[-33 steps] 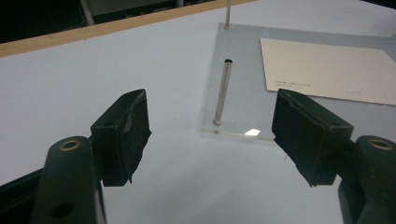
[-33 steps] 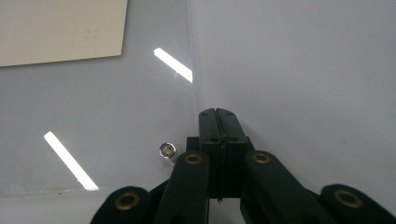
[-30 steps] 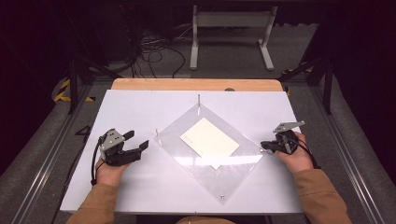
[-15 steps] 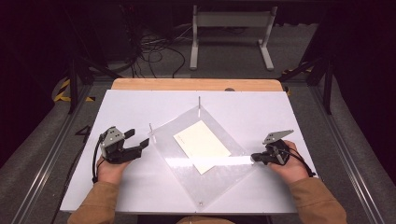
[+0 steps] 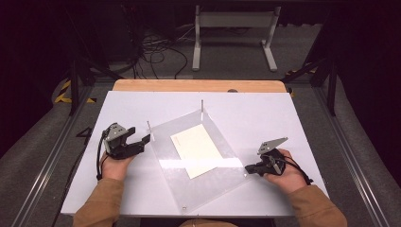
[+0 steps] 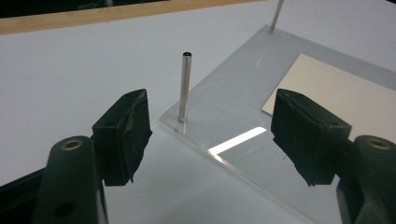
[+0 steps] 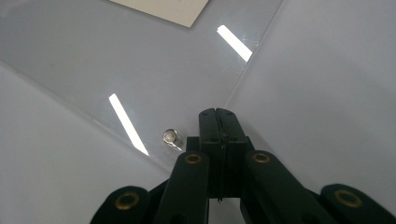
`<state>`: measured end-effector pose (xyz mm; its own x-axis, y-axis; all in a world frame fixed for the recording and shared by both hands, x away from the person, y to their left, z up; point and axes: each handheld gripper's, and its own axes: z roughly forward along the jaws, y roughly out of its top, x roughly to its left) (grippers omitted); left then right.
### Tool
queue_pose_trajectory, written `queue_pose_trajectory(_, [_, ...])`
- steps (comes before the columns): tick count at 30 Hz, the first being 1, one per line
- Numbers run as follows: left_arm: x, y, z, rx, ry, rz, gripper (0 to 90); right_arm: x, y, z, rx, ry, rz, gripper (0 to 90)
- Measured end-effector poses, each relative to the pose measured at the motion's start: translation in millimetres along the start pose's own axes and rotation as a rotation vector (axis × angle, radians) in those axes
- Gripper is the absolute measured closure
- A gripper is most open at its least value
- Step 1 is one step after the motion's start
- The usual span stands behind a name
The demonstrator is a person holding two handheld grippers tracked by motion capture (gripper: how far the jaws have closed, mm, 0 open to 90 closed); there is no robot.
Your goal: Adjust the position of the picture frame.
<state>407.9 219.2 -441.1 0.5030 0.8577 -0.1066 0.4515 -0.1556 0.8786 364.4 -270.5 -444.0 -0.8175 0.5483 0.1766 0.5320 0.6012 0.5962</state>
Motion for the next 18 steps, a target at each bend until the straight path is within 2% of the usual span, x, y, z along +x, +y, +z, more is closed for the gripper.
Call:
queue_pose_trajectory(4, [2.3, 5.6, 11.3, 0.016, 0.011, -0.012, 30.2, 3.3, 0.3, 0.4, -0.001, 0.012, -0.017, 89.8])
queue_pose_trajectory(6, [2.4, 8.2, 17.2, 0.027, 0.015, -0.009, 31.9, 4.2, 0.6, -4.2, -0.046, 0.009, -0.024, 89.7])
queue_pose_trajectory(8, [2.2, 10.9, 22.3, 0.030, 0.013, -0.007, 34.4, 4.5, 1.2, -6.8, -0.059, -0.003, -0.027, 89.7])
queue_pose_trajectory(10, [2.8, 16.3, 31.3, 0.038, 0.023, -0.007, 38.4, 3.1, 1.0, -14.4, -0.103, -0.032, -0.024, 89.5])
queue_pose_trajectory(14, [4.9, 19.3, 42.7, 0.058, 0.054, -0.018, 52.9, 0.6, -1.7, -20.4, -0.131, -0.045, -0.010, 89.3])
queue_pose_trajectory(16, [5.4, 19.3, 44.4, 0.059, 0.056, -0.025, 61.7, 0.1, -2.6, -21.5, -0.137, -0.047, -0.009, 89.2])
queue_pose_trajectory(17, [6.5, 19.2, 46.7, 0.059, 0.051, -0.029, 61.7, 0.0, -3.0, -22.0, -0.139, -0.051, -0.007, 89.2])
queue_pose_trajectory(18, [6.4, 19.4, 48.9, 0.061, 0.053, -0.018, 74.9, -0.2, -3.6, -23.4, -0.146, -0.052, -0.008, 88.9])
